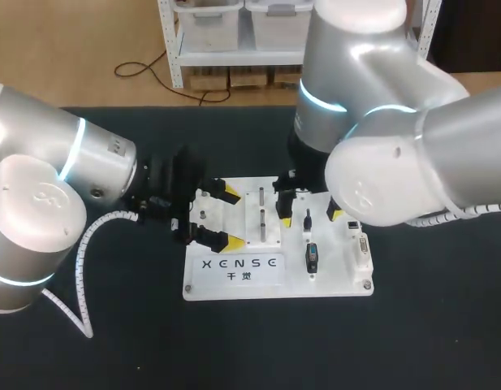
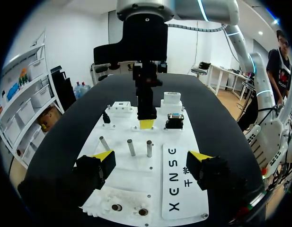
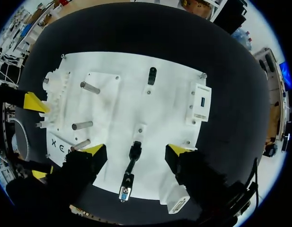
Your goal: Insert the Ethernet cable into its matching sockets.
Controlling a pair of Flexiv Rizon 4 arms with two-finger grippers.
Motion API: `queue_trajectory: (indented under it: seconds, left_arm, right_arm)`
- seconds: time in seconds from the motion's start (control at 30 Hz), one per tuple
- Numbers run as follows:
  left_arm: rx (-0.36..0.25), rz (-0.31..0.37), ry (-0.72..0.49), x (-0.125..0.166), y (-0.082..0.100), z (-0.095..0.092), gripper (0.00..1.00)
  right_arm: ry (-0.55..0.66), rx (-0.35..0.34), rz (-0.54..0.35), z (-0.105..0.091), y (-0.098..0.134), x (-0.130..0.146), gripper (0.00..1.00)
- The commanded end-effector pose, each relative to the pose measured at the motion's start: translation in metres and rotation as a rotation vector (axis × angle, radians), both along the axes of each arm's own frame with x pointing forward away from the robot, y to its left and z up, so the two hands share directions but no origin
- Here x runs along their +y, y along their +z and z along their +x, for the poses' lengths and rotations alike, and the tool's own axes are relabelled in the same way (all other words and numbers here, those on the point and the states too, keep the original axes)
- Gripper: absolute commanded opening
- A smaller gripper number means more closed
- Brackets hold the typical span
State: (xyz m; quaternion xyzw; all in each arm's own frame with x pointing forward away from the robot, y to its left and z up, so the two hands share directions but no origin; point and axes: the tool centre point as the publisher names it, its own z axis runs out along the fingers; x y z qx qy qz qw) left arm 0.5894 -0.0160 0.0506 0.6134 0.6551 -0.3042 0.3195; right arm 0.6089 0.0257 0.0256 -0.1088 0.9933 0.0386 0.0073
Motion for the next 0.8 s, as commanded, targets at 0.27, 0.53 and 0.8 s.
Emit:
queue_trajectory:
  seconds: [0.27,0.53,0.8]
  left_arm:
    - [-0.003,-0.006,-0.001,0.0008,-0.0017,0.0002,1.00]
    - [-0.003,-0.006,-0.001,0.0008,-0.0017,0.0002,1.00]
    - [-0.003,-0.006,-0.001,0.0008,-0.0017,0.0002,1.00]
  right_arm:
    - [0.004,0.000,-0.020,0.0026,-0.0050,0.0033,0.43]
    - [0.015,-0.004,-0.025,0.0025,-0.0059,0.0016,0.14]
    - [0.019,-0.011,-0.031,0.0040,-0.0001,-0.0026,0.00]
